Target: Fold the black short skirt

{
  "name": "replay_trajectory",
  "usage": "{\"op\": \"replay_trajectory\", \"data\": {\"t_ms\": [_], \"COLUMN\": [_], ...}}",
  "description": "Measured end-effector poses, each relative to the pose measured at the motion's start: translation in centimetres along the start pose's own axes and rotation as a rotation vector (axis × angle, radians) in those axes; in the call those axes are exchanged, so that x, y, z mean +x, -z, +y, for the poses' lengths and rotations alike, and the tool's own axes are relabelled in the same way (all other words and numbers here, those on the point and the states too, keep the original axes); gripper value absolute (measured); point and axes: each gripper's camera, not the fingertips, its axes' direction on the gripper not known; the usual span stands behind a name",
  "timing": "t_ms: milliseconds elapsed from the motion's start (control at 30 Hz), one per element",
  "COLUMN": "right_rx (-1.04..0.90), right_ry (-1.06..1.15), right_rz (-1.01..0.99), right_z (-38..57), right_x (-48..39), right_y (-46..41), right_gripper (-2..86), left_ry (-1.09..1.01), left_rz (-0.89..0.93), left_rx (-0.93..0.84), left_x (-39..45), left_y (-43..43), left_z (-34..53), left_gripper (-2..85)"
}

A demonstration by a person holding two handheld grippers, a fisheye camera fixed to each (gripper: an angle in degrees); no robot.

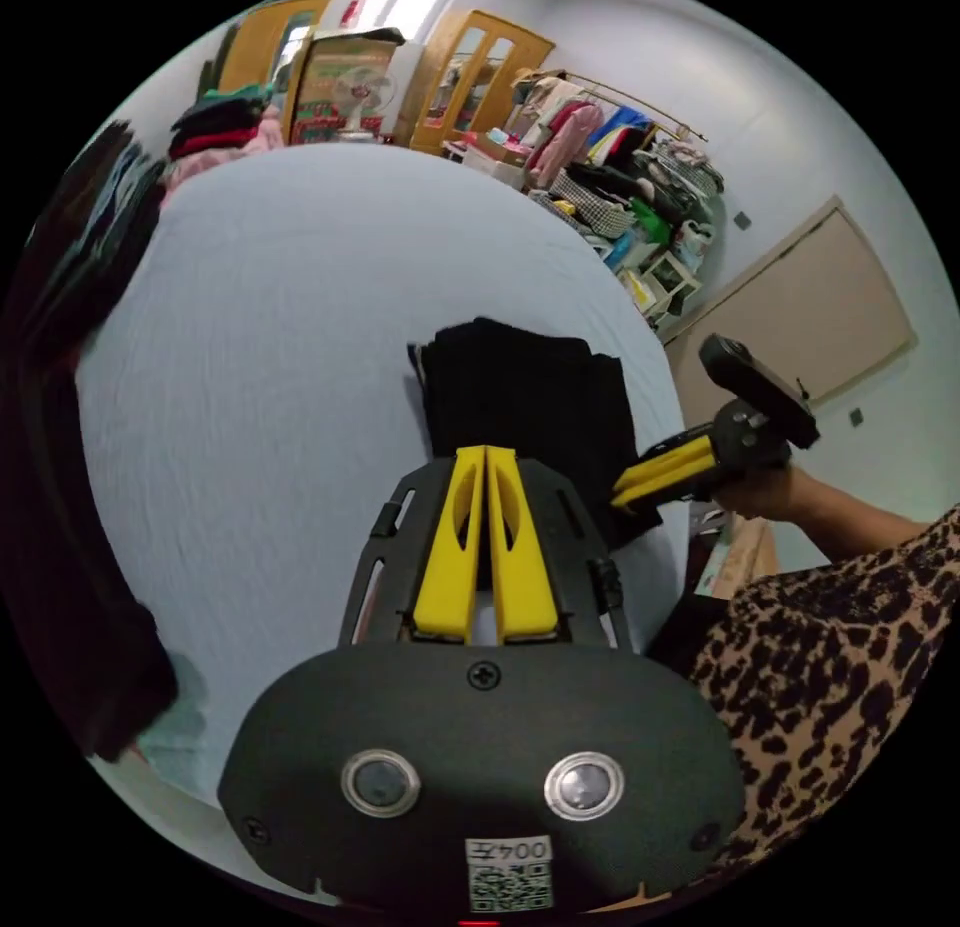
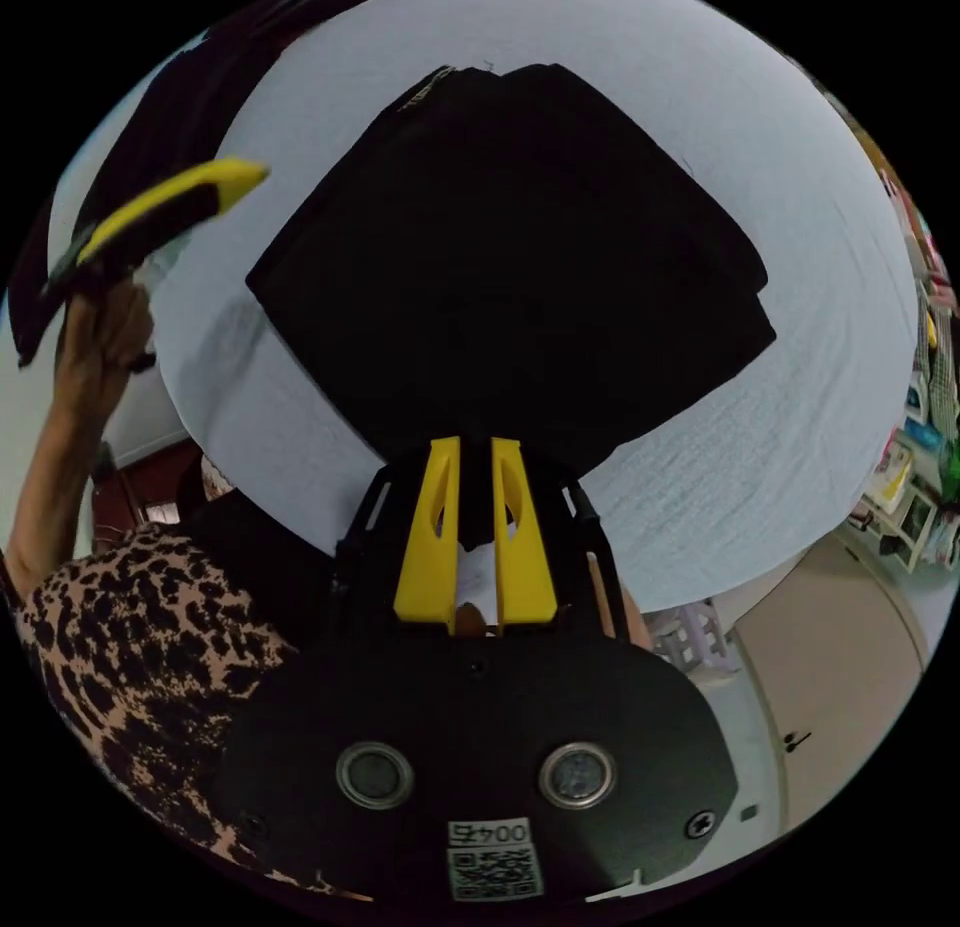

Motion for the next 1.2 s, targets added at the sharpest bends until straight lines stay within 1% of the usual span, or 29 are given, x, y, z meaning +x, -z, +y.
{"op": "replay_trajectory", "data": {"t_ms": [100,167,233,400,467,500,533,567,600,667,767,900,1067,1200], "right_rx": [0.011,0.038,0.069,0.142,0.175,0.18,0.192,0.236,0.272,0.388,0.403,0.354,0.38,0.385], "right_ry": [-0.043,-0.075,-0.106,-0.19,-0.214,-0.227,-0.255,-0.282,-0.291,-0.321,-0.398,-0.423,-0.453,-0.458], "right_rz": [-0.058,-0.108,-0.135,-0.233,-0.348,-0.39,-0.49,-0.582,-0.624,-0.773,-0.908,-1.038,-1.173,-1.241], "right_z": [1.4,3.0,4.3,8.2,10.3,10.9,12.3,14.3,15.4,20.5,25.5,28.4,30.3,32.4], "right_x": [2.8,5.2,6.9,11.7,15.0,16.0,18.1,20.1,21.1,24.6,28.2,30.3,32.7,33.5], "right_y": [-0.8,-1.5,-2.1,-4.2,-5.5,-6.0,-6.8,-7.4,-7.7,-9.2,-13.0,-18.1,-22.9,-23.7], "right_gripper": [6.1,6.1,6.0,5.6,5.0,4.8,4.0,4.6,5.7,9.4,12.1,12.4,7.5,5.4], "left_ry": [0.152,0.316,0.42,0.561,0.633,0.653,0.693,0.727,0.74,0.784,0.796,0.816,0.867,0.912], "left_rz": [0.132,0.307,0.414,0.606,0.711,0.734,0.78,0.828,0.848,0.923,0.944,0.971,0.978,1.027], "left_rx": [-0.025,-0.012,-0.011,-0.003,0.025,0.033,0.049,0.063,0.068,0.07,0.048,0.027,0.01,0.025], "left_x": [-4.5,-8.5,-11.0,-15.0,-16.9,-17.4,-18.3,-19.1,-19.5,-20.6,-21.1,-21.1,-20.5,-19.5], "left_y": [1.2,1.6,1.3,-0.2,-1.2,-1.5,-2.0,-2.6,-2.8,-3.8,-4.7,-6.0,-8.5,-10.9], "left_z": [4.8,9.0,11.7,15.5,16.6,16.8,17.3,17.8,18.0,18.8,19.6,20.5,22.0,22.9], "left_gripper": [1.1,2.4,4.3,7.7,8.7,9.0,9.4,9.8,10.1,11.2,12.1,13.1,15.2,17.1]}}
